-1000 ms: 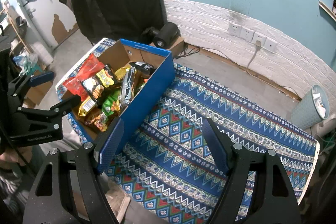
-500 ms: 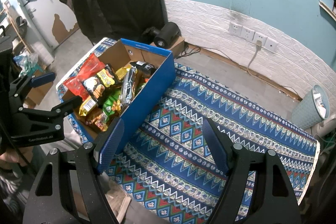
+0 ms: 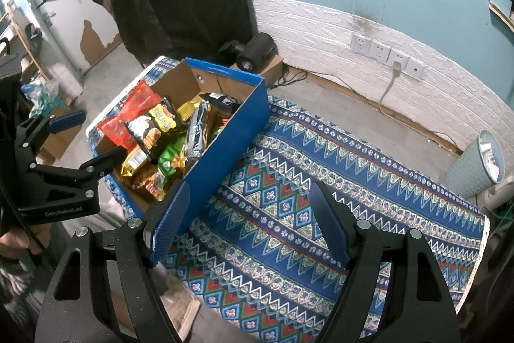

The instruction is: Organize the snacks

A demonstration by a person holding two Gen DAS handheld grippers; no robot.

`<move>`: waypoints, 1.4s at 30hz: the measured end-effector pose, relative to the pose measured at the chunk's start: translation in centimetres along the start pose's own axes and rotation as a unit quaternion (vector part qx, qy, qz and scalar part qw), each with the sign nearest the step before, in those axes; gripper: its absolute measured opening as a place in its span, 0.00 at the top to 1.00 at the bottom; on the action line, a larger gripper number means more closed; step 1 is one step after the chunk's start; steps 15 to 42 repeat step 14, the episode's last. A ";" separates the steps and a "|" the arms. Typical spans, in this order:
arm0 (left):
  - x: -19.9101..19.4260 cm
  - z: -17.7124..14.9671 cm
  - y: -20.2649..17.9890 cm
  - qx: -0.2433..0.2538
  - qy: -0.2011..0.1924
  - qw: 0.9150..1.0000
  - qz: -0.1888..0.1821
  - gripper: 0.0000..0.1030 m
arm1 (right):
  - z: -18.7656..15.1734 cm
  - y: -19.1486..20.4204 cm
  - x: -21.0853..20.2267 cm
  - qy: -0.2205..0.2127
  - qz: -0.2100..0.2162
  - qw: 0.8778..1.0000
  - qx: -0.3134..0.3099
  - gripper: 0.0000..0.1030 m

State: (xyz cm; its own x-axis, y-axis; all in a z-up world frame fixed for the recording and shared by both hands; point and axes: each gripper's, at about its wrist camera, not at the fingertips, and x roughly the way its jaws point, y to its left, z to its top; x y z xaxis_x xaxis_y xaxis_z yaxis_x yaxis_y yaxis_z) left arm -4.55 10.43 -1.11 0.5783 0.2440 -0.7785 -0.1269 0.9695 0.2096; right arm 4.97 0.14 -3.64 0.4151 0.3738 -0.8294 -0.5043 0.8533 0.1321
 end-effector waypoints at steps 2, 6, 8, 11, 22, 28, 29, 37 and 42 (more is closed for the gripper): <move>0.0 0.0 0.0 -0.001 0.000 1.000 -0.001 0.09 | 0.0 0.0 0.0 0.000 0.000 1.000 0.000 0.25; -0.1 -0.1 0.0 -0.001 -0.003 1.000 -0.002 0.09 | 0.0 0.0 0.0 0.000 0.000 1.000 0.000 0.25; -0.1 -0.1 0.0 0.000 -0.004 1.000 -0.002 0.09 | 0.0 0.0 0.0 0.000 0.000 1.000 0.000 0.25; -0.1 -0.1 0.0 0.000 -0.003 1.000 -0.002 0.09 | 0.0 0.0 0.0 0.000 0.000 1.000 0.000 0.25; 0.0 -0.1 0.0 -0.001 0.001 1.000 0.000 0.09 | 0.0 0.0 0.0 0.000 0.000 1.000 0.000 0.25; 0.0 -0.1 0.0 -0.001 0.001 1.000 0.000 0.09 | 0.0 0.0 0.0 0.000 0.000 1.000 0.000 0.25; 0.0 -0.1 0.0 -0.001 0.001 1.000 0.000 0.09 | 0.0 0.0 0.0 0.000 0.000 1.000 0.000 0.25; 0.0 -0.1 0.0 -0.001 0.001 1.000 0.000 0.09 | 0.0 0.0 0.0 0.000 0.000 1.000 0.000 0.25; 0.0 -0.1 0.0 -0.001 0.001 1.000 0.000 0.09 | 0.0 0.0 0.0 0.000 0.000 1.000 0.000 0.25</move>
